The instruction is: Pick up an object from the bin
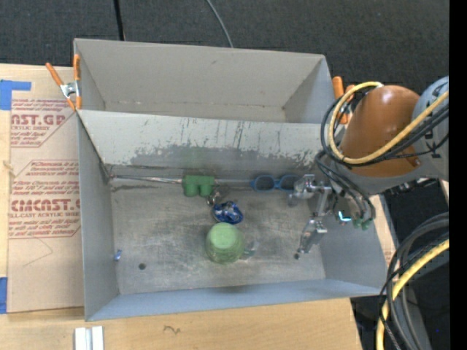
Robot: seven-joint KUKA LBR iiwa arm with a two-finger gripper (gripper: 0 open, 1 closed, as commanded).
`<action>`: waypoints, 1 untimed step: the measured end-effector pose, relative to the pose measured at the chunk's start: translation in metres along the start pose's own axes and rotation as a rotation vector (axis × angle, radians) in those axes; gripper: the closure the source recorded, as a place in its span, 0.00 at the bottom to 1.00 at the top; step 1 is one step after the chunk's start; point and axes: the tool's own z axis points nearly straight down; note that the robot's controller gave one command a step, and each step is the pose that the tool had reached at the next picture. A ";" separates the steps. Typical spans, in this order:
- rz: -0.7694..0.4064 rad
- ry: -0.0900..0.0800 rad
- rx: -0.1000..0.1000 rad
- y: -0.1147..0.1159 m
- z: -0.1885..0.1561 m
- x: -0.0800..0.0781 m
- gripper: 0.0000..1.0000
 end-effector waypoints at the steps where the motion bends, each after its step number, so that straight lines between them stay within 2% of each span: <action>1: -0.123 -0.004 -0.002 0.063 0.017 0.018 0.00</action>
Offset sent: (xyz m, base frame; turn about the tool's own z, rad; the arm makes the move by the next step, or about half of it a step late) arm -0.0176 0.0589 -0.0154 -0.1175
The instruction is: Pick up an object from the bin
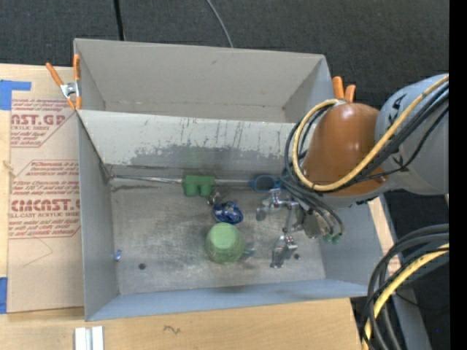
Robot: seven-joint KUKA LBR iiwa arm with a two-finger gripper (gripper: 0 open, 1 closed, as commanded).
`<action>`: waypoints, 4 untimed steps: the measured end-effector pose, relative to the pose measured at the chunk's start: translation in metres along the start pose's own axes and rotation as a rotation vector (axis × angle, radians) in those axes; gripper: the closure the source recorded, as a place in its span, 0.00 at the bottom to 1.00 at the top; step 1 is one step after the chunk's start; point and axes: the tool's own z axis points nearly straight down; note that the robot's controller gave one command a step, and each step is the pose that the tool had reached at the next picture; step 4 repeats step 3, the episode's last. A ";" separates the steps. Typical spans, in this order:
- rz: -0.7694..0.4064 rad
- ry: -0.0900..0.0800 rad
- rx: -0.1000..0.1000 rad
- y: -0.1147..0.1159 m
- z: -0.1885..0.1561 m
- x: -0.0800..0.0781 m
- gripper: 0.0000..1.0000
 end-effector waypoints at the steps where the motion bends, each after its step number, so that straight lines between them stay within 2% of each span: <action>1: -0.071 0.002 -0.001 0.077 0.051 -0.024 0.00; 2: -0.064 -0.003 0.003 0.072 0.048 -0.025 1.00; 3: -0.417 -0.010 0.007 0.009 -0.081 -0.069 1.00; 4: -0.417 -0.010 0.007 0.009 -0.081 -0.069 1.00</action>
Offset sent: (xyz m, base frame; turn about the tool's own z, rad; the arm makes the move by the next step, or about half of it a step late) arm 0.0157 0.0738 -0.0476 -0.0627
